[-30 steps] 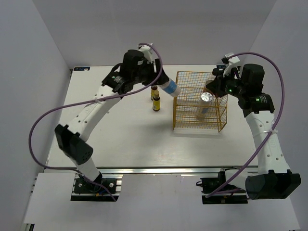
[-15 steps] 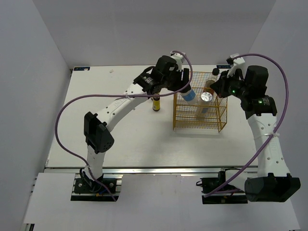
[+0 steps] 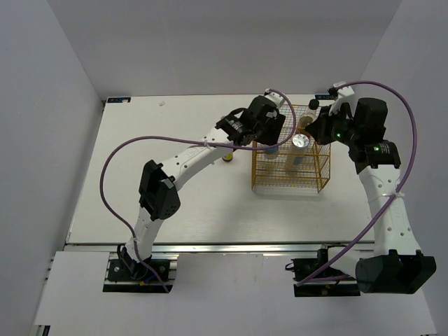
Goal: Organize the condiment bottles
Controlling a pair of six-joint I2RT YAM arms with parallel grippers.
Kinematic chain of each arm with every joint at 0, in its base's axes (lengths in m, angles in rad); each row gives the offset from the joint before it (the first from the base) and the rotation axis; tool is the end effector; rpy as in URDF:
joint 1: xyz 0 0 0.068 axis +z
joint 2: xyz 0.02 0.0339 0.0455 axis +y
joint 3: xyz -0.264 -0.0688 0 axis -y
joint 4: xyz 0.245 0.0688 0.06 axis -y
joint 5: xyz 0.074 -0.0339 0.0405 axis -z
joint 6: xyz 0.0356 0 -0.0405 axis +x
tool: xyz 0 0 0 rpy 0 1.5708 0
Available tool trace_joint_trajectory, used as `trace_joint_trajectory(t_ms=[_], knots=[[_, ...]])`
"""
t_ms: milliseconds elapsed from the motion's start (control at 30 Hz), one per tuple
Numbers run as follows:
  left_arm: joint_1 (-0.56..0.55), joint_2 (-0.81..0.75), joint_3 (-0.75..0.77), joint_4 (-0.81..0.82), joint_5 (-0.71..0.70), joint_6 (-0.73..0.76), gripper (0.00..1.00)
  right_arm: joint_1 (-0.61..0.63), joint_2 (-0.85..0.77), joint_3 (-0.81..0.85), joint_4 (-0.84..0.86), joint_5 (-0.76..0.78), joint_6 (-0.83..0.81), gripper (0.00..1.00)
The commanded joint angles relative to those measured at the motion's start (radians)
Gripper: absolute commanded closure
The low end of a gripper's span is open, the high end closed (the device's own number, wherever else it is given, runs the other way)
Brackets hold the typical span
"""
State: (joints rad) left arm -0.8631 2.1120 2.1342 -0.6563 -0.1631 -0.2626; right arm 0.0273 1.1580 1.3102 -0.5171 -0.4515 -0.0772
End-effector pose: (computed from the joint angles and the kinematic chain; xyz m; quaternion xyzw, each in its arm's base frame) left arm 0.3213 -0.3667 0.3405 0.2279 0.8604 -0.1786 0.4193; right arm 0.2457 0.0222 0.4139 -0.1687 0.7950 0.1705 0.5571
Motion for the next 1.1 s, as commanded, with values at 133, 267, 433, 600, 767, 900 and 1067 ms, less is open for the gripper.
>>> trace_joint_trajectory(t_ms=[133,267,433,600,767,900,1067], knots=[[-0.036,0.037,0.087,0.027,-0.084,0.072,0.95,-0.004,-0.015,-0.029,0.045,-0.007,0.011,1.0],[-0.048,0.057,0.09,0.032,-0.095,0.08,0.71,-0.006,-0.017,-0.038,0.046,-0.006,0.011,1.0],[-0.057,0.063,0.09,0.035,-0.099,0.082,0.38,-0.006,-0.018,-0.045,0.048,-0.004,0.008,1.0],[-0.066,0.052,0.096,0.046,-0.111,0.086,0.16,-0.007,-0.018,-0.049,0.048,-0.009,0.005,1.0],[-0.07,0.037,0.102,0.049,-0.113,0.083,0.12,-0.007,-0.018,-0.051,0.045,-0.009,-0.001,1.0],[-0.068,0.005,0.116,0.049,-0.125,0.066,0.13,-0.007,-0.026,-0.045,0.042,-0.019,-0.03,1.0],[-0.06,-0.128,0.063,0.049,-0.26,0.031,0.33,-0.007,-0.055,-0.042,0.052,-0.132,-0.146,0.83]])
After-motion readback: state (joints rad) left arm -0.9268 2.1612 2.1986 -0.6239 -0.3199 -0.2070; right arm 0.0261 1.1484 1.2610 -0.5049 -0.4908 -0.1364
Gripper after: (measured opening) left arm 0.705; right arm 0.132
